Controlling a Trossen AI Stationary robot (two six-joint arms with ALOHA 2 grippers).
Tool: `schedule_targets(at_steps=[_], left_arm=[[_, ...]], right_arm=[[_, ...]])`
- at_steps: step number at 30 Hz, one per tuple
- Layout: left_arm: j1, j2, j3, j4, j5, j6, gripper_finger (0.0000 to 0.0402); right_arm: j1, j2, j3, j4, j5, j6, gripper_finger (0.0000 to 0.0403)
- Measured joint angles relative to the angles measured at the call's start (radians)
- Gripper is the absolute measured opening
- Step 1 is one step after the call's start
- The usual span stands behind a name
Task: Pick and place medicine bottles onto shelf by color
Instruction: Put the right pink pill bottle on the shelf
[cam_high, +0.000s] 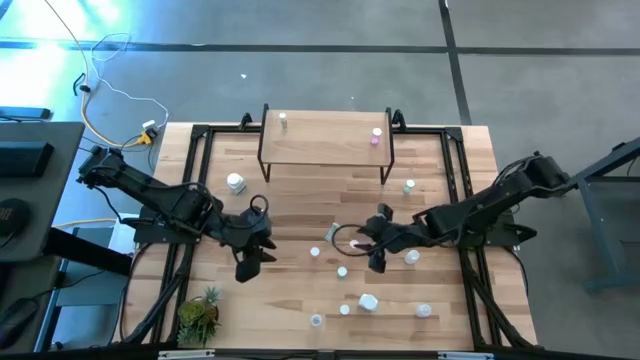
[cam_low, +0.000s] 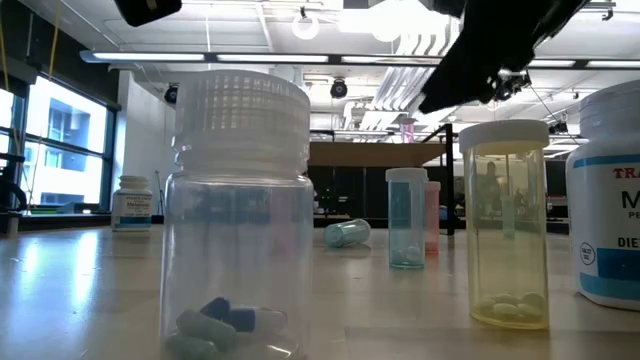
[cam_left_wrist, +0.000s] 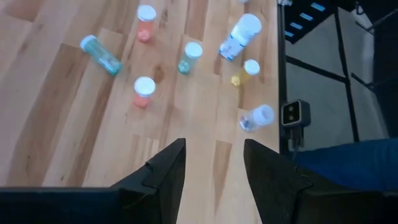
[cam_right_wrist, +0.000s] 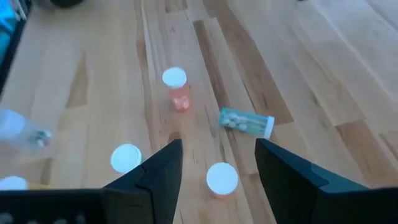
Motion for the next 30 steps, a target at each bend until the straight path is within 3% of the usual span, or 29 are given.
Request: schedule_targets(at_steps=[9, 24, 30], left_arm=[[0.002, 0.000, 0.000, 0.000, -0.050, 0.018, 0.0154], [0.009, 0.000, 0.000, 0.000, -0.050, 0.018, 0.0154], [0.009, 0.000, 0.000, 0.000, -0.050, 0.018, 0.0154]], right_arm=[[-0.004, 0.145, 0.002, 0.053, 0.017, 0.017, 0.0193], [-0.005, 0.231, 0.003, 0.046, 0.032, 0.108, 0.0191], [-0.005, 0.231, 0.003, 0.012, 0.010, 0.141, 0.0155]])
